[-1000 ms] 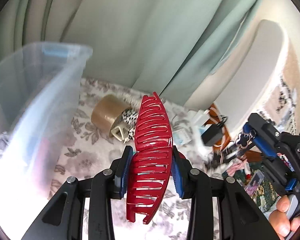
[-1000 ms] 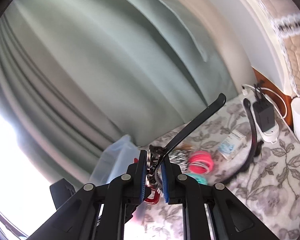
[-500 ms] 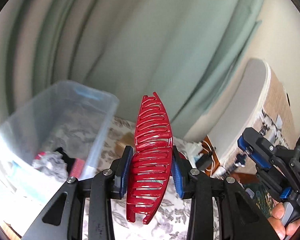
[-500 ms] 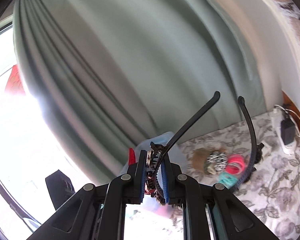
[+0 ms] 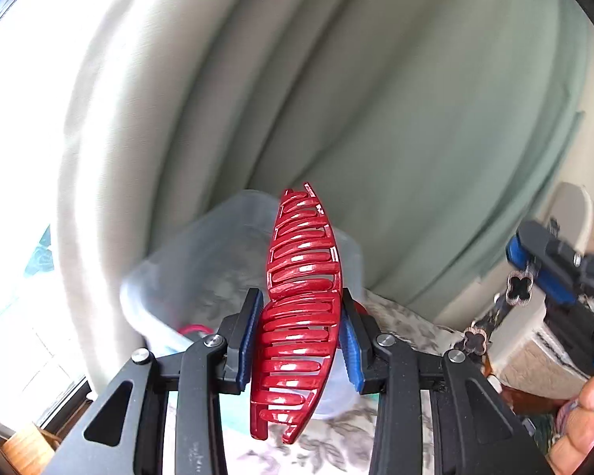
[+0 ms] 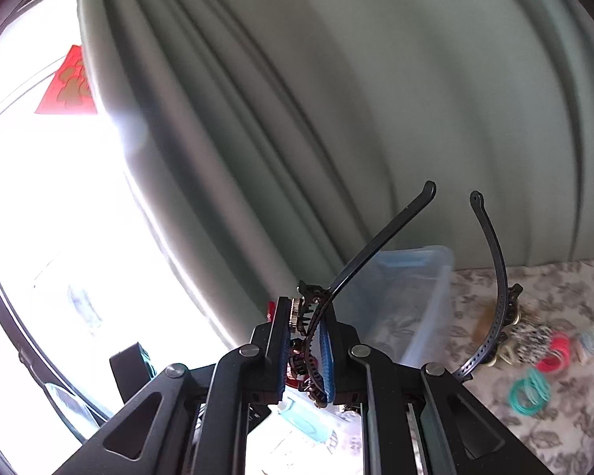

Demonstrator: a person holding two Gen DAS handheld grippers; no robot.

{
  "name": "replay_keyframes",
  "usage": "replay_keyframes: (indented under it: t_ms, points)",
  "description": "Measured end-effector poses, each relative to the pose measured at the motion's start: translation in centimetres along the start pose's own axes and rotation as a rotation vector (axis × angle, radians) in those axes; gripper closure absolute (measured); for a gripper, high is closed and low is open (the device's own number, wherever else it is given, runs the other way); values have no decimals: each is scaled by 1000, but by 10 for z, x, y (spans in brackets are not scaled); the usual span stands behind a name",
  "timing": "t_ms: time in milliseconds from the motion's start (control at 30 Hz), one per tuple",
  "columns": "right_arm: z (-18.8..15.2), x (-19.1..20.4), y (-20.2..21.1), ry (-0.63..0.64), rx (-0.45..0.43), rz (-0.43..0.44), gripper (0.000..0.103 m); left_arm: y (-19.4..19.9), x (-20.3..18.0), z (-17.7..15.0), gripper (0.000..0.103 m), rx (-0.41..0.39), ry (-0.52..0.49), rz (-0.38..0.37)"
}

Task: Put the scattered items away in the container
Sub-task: 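Carry the red claw and black headband over the container with both tools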

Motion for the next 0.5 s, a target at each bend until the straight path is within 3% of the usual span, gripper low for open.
replay_keyframes:
  t_ms: [200,500]
  points:
    - [-9,11,-59,53,67,64,88,-16,28,6,65,-1,12,60]
    - [-42,-28,-125,-12,201,32,88,-53,38,5,65,50,-20,70]
Point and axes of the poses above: each gripper's, at about its wrist camera, not at the fingertips, and y roughly against the way its jaws point, x to its left, z to its top, the point moved 5 cm from there along -y, roughly the way its jaws point, and after that the axes turned 3 degrees about y, right-handed, at the moved point
